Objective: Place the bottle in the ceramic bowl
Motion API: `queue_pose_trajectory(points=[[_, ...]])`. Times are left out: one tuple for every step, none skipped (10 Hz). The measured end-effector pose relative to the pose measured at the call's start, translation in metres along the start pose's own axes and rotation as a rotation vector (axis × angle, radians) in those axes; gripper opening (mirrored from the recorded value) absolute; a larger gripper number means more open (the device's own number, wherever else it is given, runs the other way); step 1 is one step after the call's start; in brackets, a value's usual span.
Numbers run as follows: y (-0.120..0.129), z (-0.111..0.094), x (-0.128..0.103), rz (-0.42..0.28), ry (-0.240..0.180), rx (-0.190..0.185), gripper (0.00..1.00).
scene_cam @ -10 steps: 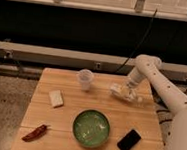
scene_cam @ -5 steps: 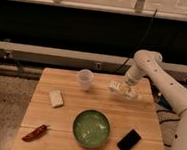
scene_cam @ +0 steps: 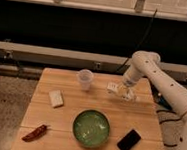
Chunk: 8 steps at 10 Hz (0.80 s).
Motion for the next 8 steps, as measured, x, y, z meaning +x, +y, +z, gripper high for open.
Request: queue_pose_trajectory(points=[[0.002, -0.002, -0.001, -0.003, 0.000, -0.001, 0.00], [0.005, -0.003, -0.002, -0.008, 0.000, -0.003, 0.00], [0.012, -0.003, -0.003, -0.014, 0.005, -0.010, 0.00], [0.016, -0.003, -0.006, -0.020, 0.005, -0.011, 0.00], [0.023, -0.005, -0.009, -0.023, 0.005, -0.011, 0.00], [0.028, -0.006, -0.012, -0.025, 0.004, -0.010, 0.00], [0.031, -0.006, -0.015, -0.030, 0.005, -0.011, 0.00], [0.034, -0.007, -0.017, -0.036, 0.005, -0.013, 0.00]])
